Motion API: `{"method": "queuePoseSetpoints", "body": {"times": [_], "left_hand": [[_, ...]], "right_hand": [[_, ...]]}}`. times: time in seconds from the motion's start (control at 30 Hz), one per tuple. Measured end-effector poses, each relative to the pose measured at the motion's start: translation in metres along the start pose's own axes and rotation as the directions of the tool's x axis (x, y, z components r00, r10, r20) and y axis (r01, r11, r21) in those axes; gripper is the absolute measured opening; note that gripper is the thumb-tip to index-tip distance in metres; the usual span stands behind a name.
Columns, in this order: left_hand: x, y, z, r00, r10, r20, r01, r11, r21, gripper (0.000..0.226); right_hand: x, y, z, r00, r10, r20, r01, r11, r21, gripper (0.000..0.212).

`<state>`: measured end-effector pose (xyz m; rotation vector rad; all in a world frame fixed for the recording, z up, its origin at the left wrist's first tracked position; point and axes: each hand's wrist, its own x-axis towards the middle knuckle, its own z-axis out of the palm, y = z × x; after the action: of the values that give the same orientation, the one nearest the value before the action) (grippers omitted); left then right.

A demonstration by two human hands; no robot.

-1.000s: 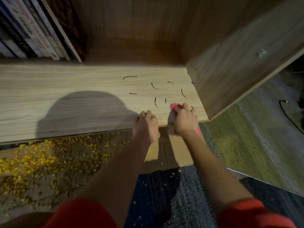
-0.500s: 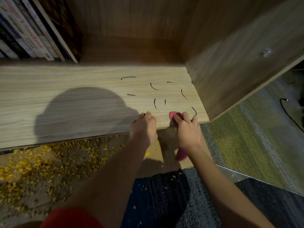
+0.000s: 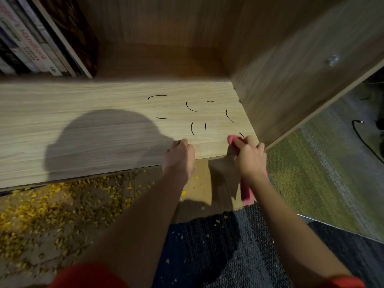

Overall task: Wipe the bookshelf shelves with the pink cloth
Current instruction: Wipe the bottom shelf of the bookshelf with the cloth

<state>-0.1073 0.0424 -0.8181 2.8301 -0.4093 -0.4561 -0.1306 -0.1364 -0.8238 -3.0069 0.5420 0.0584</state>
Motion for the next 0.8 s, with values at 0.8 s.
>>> {"method": "queuePoseSetpoints", "body": {"times": [0.8], "left_hand": [[0.012, 0.029, -0.014, 0.998, -0.053, 0.027, 0.047, 0.985, 0.168, 0.038]], "right_hand": [[0.019, 0.013, 0.002, 0.997, 0.079, -0.020, -0.079, 0.997, 0.010, 0.055]]}}
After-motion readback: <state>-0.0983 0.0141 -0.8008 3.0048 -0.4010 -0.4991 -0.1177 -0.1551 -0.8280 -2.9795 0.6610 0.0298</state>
